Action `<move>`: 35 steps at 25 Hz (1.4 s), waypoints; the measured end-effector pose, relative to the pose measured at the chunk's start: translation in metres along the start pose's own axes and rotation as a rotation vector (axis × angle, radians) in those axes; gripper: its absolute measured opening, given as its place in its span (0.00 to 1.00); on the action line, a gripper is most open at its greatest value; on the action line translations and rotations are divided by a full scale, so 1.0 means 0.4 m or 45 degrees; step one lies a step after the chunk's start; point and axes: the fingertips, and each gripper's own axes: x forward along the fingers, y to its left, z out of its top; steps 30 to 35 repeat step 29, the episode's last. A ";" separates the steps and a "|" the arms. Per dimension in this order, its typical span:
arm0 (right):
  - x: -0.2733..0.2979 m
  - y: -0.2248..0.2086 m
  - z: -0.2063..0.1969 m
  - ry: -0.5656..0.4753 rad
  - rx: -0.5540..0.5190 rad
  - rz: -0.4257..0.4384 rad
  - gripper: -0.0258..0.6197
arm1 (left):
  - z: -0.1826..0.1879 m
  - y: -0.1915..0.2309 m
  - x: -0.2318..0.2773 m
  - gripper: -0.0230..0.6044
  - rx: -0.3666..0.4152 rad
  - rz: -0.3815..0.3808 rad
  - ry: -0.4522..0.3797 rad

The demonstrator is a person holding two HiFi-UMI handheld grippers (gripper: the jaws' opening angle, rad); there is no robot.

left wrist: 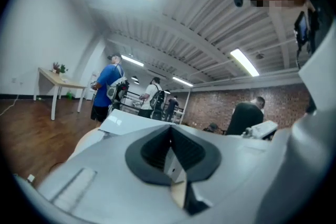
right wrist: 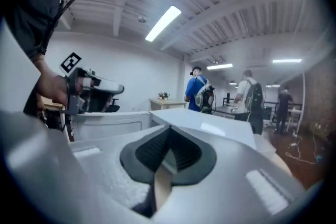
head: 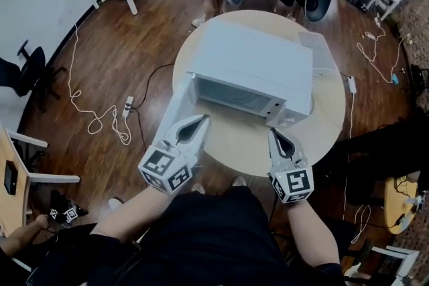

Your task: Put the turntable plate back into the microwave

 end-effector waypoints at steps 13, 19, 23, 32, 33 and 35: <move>-0.048 -0.165 -0.126 0.011 0.235 -0.263 0.04 | -0.113 0.034 0.072 0.04 0.205 0.205 0.054; -0.030 -0.207 -0.103 -0.022 0.223 -0.242 0.04 | -0.103 0.049 0.038 0.04 0.237 0.281 0.055; -0.014 -0.211 -0.103 -0.030 0.222 -0.212 0.04 | -0.093 0.059 0.034 0.04 0.223 0.324 0.038; -0.015 -0.234 -0.116 -0.021 0.238 -0.219 0.04 | -0.092 0.036 0.052 0.04 0.213 0.319 0.025; -0.015 -0.234 -0.116 -0.021 0.238 -0.219 0.04 | -0.092 0.036 0.052 0.04 0.213 0.319 0.025; -0.015 -0.234 -0.116 -0.021 0.238 -0.219 0.04 | -0.092 0.036 0.052 0.04 0.213 0.319 0.025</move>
